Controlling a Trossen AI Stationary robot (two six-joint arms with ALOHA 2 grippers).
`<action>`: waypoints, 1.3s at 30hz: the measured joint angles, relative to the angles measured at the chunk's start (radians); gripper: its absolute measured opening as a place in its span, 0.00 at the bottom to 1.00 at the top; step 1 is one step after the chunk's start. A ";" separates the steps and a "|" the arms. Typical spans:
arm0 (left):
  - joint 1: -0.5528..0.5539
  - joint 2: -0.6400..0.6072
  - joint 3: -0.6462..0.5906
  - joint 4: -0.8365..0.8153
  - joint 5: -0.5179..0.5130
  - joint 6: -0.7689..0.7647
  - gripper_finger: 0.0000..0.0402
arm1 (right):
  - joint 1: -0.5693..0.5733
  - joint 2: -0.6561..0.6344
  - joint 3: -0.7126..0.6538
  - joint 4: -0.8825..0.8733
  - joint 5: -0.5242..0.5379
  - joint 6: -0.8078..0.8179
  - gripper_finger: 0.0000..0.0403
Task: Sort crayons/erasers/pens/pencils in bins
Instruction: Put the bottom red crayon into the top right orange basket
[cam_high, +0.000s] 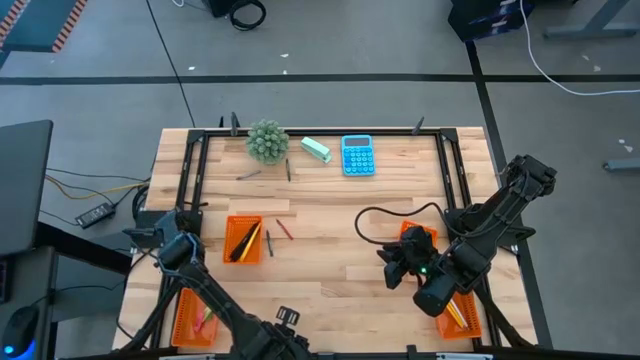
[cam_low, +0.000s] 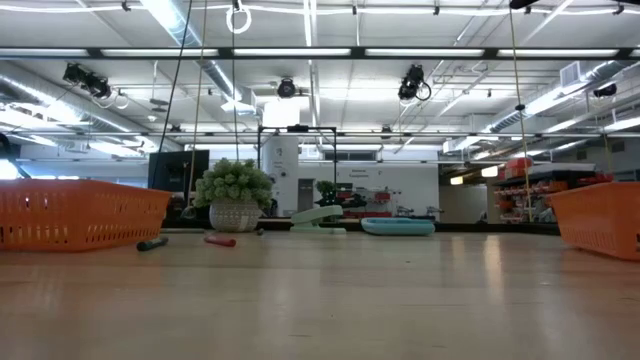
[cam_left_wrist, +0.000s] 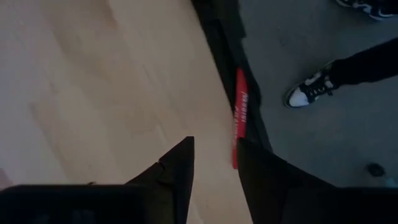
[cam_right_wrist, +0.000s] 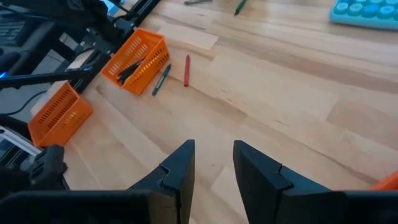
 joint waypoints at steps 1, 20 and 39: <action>0.002 0.000 0.000 0.001 -0.009 0.000 0.32 | 0.000 0.000 0.000 0.000 0.004 -0.002 0.29; -0.060 0.044 0.000 0.085 -0.015 -0.008 0.31 | 0.021 0.005 0.000 0.005 0.010 0.002 0.29; -0.057 0.101 0.000 0.084 -0.027 -0.080 0.35 | 0.022 0.156 0.000 0.060 -0.024 0.134 0.29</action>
